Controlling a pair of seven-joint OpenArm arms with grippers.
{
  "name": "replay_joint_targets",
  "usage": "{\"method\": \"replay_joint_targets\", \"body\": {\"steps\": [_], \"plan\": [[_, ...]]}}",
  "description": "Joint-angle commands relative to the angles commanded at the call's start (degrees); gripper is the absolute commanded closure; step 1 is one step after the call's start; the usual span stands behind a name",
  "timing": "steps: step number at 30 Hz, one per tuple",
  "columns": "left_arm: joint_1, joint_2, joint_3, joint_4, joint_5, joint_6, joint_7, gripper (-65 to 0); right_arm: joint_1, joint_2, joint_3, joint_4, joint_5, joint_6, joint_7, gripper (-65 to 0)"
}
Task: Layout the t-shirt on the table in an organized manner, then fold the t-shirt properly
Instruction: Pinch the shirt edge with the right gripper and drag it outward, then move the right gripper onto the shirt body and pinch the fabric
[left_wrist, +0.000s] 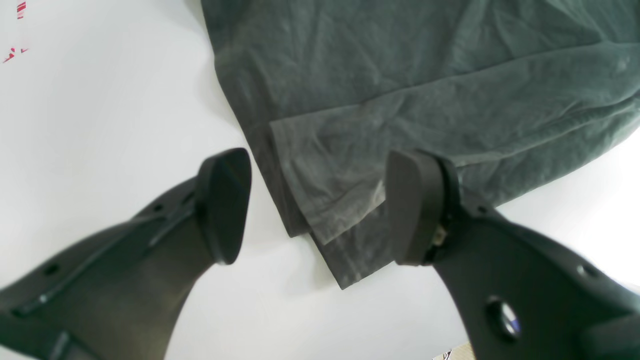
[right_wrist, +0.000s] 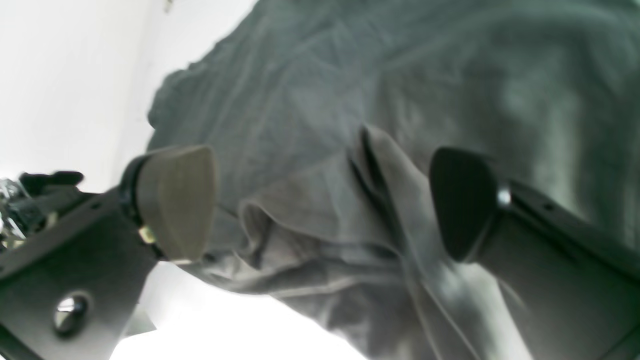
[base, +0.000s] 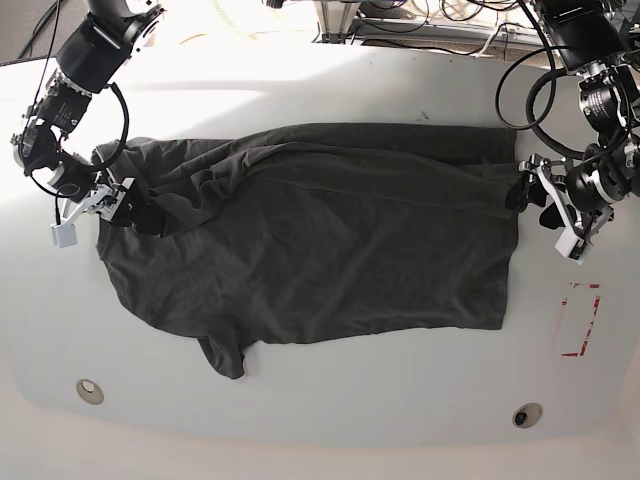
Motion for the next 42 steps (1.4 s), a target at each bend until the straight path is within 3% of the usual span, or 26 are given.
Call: {"method": "replay_joint_targets", "body": {"steps": [9, 15, 22, 28, 38, 42], "plan": [[0.0, 0.18, 0.09, -0.18, 0.0, -0.09, 0.0, -39.7, -4.84, -1.58, 0.0, 0.09, 0.79, 0.0, -0.44, -62.1], [0.0, 0.18, 0.09, -0.26, 0.0, -0.09, 0.0, -39.7, -7.3, -3.87, -0.09, 0.62, 6.68, 0.0, -2.73, -62.1], [0.0, 0.18, 0.09, -0.26, 0.0, -0.09, 0.0, -39.7, -10.9, -6.24, -0.18, 10.9, 8.18, 0.0, -2.9, -62.1], [0.09, 0.18, 0.09, -0.26, 0.0, -0.09, 0.0, -39.7, -12.31, -5.8, -0.18, 19.6, 7.82, 0.0, -2.73, -62.1], [0.09, 0.18, 0.09, -0.26, 0.0, -0.09, 0.0, -39.7, -13.01, -4.22, -0.79, 29.71, -3.52, 0.0, -2.9, -62.1], [0.09, 0.53, 0.09, -0.26, 0.0, -0.09, 0.0, -39.7, -15.12, -3.96, -7.21, 35.6, -7.91, 0.0, -2.02, -62.1]]}}
